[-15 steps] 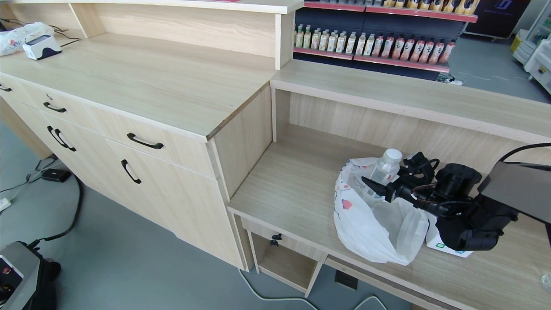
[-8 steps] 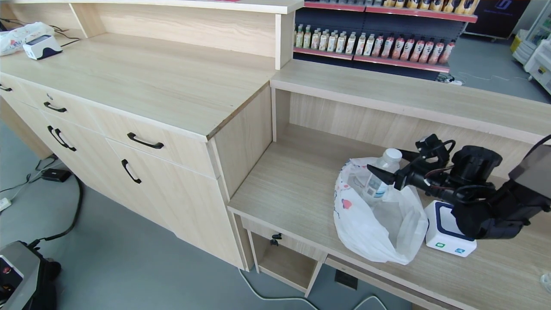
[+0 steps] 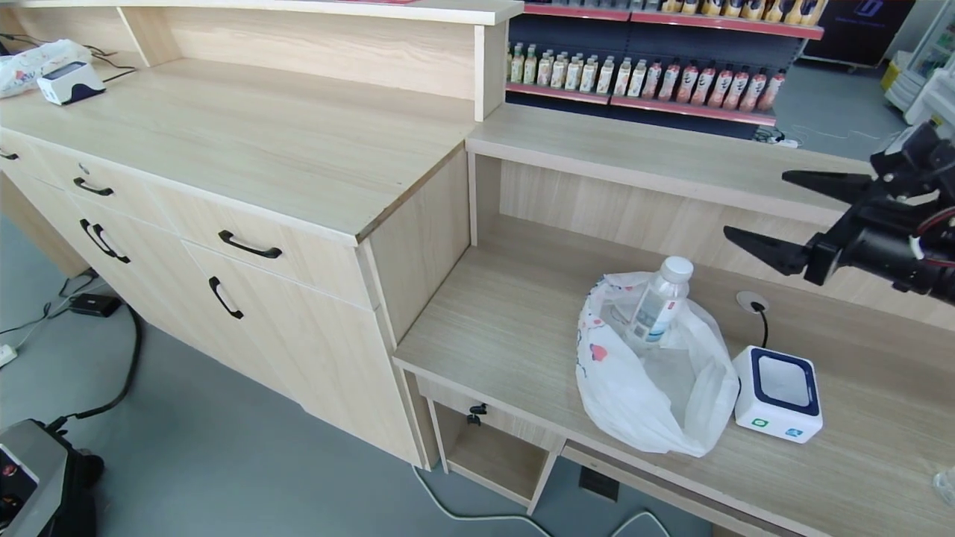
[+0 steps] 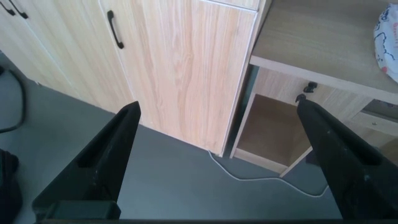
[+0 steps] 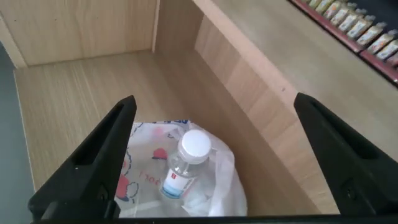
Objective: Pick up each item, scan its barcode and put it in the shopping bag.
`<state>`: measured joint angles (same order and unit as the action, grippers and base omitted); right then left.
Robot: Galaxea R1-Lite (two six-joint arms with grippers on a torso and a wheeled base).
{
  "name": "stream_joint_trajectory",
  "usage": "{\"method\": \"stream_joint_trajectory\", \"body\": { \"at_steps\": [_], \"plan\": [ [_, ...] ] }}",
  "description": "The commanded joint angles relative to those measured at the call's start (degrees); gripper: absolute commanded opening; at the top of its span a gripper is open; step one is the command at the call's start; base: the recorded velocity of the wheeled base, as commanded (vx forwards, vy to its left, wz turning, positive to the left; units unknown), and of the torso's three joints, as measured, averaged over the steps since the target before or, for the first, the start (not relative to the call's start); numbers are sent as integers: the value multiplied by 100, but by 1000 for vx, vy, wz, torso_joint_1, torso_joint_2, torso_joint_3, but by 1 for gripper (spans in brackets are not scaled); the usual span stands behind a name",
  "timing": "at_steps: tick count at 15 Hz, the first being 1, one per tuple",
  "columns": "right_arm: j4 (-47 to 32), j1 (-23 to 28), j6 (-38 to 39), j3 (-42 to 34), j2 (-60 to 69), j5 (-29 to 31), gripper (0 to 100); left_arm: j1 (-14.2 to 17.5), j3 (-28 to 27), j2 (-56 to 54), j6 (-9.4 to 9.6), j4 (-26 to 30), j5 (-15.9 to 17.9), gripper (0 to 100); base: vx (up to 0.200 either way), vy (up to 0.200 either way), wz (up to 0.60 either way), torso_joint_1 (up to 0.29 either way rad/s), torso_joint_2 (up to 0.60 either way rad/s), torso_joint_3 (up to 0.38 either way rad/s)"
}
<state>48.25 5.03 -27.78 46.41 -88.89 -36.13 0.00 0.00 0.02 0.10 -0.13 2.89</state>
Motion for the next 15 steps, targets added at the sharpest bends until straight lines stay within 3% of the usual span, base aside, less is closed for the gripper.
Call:
{"method": "stream_joint_trajectory", "body": {
  "at_steps": [1, 3, 6, 9, 12, 15],
  "plan": [
    [-281, 103, -219, 175, 1260, 27, 100, -9, 0, -2, -1, -4, 1, 100, 0, 0, -600, -2, 2, 2],
    [-958, 94, -201, 483, 1586, 537, 100, 0, 0, -2, -1, 5, 1, 100, 0, 0, -600, 0, 0, 5],
    [-2663, 226, 405, 562, 2122, 1987, 100, -9, 0, -2, -1, -4, 1, 100, 0, 0, -600, 2, -1, 2],
    [-3595, 578, 563, 228, 2456, 2189, 100, 0, -9, -2, -1, -4, 1, 100, 0, 0, -600, 4, 1, 2],
    [-3436, 657, 555, -308, 2456, 2189, 100, -9, -9, -2, -1, -4, 1, 100, 0, 0, -200, -2, -1, -1],
    [-2426, 1052, 563, -941, 1990, 2172, 100, -9, 0, -2, -10, -4, 1, 100, 0, 0, 0, 0, 0, 0]
  ]
}}
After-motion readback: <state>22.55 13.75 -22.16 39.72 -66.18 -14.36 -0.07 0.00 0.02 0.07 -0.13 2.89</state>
